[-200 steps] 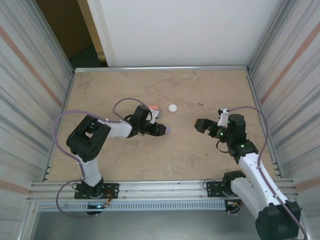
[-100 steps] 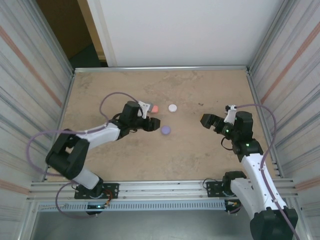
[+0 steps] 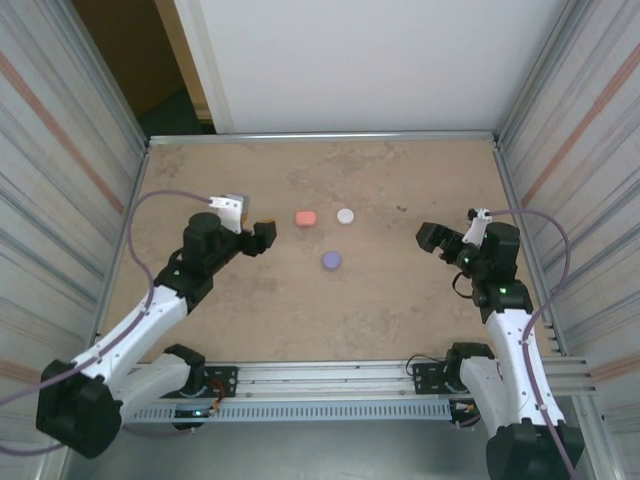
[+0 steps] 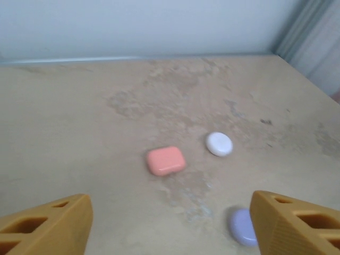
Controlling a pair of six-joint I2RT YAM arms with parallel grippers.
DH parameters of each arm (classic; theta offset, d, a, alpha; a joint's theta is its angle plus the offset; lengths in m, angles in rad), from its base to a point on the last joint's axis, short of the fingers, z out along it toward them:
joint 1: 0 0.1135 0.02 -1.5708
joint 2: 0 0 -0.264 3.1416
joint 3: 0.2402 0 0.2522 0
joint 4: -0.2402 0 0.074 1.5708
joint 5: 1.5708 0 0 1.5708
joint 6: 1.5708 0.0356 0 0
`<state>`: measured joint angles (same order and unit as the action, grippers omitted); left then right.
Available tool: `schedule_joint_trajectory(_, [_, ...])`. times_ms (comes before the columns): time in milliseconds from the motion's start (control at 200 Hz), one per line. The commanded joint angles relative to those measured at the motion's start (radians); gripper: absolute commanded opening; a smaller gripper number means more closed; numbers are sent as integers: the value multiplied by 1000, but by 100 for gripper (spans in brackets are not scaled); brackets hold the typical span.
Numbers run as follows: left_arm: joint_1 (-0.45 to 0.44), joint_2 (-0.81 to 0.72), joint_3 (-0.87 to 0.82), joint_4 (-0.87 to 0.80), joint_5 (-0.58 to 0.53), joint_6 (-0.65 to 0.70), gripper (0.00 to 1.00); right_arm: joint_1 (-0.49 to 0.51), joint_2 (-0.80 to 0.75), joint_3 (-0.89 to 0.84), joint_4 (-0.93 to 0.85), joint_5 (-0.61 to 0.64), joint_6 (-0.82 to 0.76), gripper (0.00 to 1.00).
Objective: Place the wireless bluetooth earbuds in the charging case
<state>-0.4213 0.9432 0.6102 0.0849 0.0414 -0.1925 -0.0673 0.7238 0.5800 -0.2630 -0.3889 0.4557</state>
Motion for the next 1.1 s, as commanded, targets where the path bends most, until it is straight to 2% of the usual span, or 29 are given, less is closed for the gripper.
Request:
schedule_joint_trajectory(0, [31, -75, -46, -13, -146, 35, 82, -21, -28, 29, -2, 50, -64, 99])
schedule_joint_trajectory(220, [111, -197, -154, 38, -317, 19, 91, -45, -75, -7, 37, 145, -148, 99])
schedule_joint_trajectory(496, [224, -239, -184, 33, -307, 12, 99, -108, -70, -37, 95, 176, -181, 99])
schedule_joint_trajectory(727, [230, -207, -197, 63, -354, 36, 99, -149, -65, -95, 170, 190, -182, 99])
schedule_joint_trajectory(1092, [234, -101, -202, 128, -379, 83, 99, -152, -49, -203, 319, 348, -173, 99])
